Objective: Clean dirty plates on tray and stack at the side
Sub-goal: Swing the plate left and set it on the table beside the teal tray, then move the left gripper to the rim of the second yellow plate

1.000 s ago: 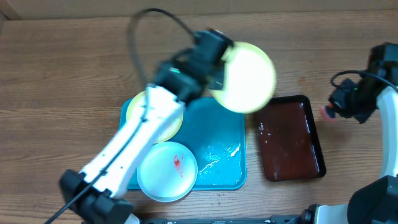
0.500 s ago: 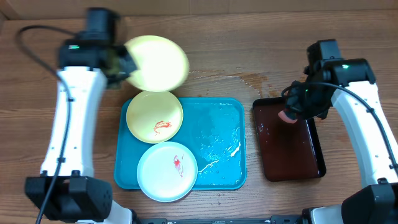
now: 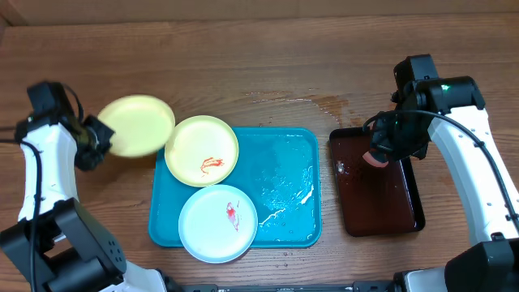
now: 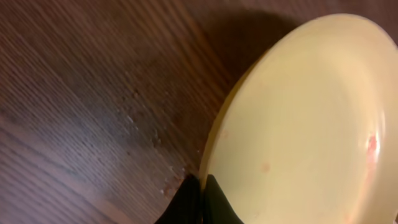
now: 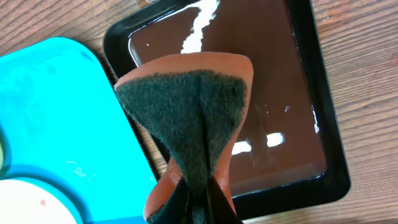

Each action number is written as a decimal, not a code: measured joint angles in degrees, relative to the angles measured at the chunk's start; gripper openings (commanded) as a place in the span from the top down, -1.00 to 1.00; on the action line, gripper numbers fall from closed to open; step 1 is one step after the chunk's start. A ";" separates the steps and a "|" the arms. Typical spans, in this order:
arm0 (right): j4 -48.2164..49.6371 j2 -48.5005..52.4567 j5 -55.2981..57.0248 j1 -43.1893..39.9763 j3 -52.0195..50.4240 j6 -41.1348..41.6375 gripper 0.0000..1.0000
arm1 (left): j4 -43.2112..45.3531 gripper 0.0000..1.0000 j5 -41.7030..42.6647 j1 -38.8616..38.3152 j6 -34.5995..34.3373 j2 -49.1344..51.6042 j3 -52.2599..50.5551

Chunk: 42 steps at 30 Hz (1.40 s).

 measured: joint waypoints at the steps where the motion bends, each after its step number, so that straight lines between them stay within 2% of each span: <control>1: -0.09 0.00 0.00 0.00 0.00 -0.04 0.92 | 0.98 0.91 0.02 0.74 0.00 0.00 -1.44; 6: -0.85 0.00 0.00 0.00 0.00 -0.46 0.92 | 5.18 0.91 0.63 6.21 -0.07 0.07 -6.73; 15: -1.27 0.00 0.02 0.00 0.00 -0.68 0.92 | 8.52 0.91 1.51 16.57 -0.48 0.09 -9.66; 19: -1.27 0.00 0.02 0.00 0.00 -0.72 0.92 | 9.18 0.84 2.16 15.80 -0.44 0.09 -9.73; 21: -1.29 0.00 0.04 0.00 0.00 -0.70 0.92 | 9.44 0.91 2.21 14.71 -0.31 0.09 -9.75; 28: -1.38 0.00 0.02 0.00 0.00 -0.79 0.92 | 9.46 0.91 1.81 12.44 -0.17 0.74 -9.75; 29: -1.40 0.00 0.02 0.00 0.00 -0.81 0.92 | 9.42 0.81 1.64 12.44 -0.17 1.27 -9.75; 30: -1.38 0.00 0.02 0.00 0.00 -0.85 0.92 | 9.40 0.56 1.62 12.44 -0.17 1.97 -9.75; 31: -1.38 0.00 0.02 0.00 0.00 -0.81 0.92 | 9.35 0.15 1.51 12.44 -0.17 2.47 -9.75; 34: -1.36 0.00 0.02 0.00 0.00 -0.83 0.92 | 9.14 -0.40 1.25 12.44 -0.04 3.93 -9.77; 38: -1.36 0.00 0.00 0.00 0.00 -0.83 0.92 | 9.07 -0.58 1.22 12.44 -0.22 4.11 -9.77; 42: -1.36 0.00 0.02 0.00 0.00 -0.85 0.92 | 8.55 -0.54 1.22 12.44 -0.20 4.09 -9.77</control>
